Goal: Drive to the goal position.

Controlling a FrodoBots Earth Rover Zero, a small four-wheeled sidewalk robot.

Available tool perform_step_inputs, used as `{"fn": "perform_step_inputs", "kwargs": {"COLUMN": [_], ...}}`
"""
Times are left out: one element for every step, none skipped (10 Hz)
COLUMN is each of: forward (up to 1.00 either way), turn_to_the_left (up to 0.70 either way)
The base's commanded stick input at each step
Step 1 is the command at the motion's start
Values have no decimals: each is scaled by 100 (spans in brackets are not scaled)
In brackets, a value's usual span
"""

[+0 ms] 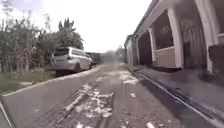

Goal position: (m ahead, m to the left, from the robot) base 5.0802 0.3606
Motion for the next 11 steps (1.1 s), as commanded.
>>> {"fn": "perform_step_inputs", "kwargs": {"forward": [70,70,70,70,70,70,70,70,70,70,70], "turn_to_the_left": [1,1,1,1,1,1,1,1,1,1,1]}}
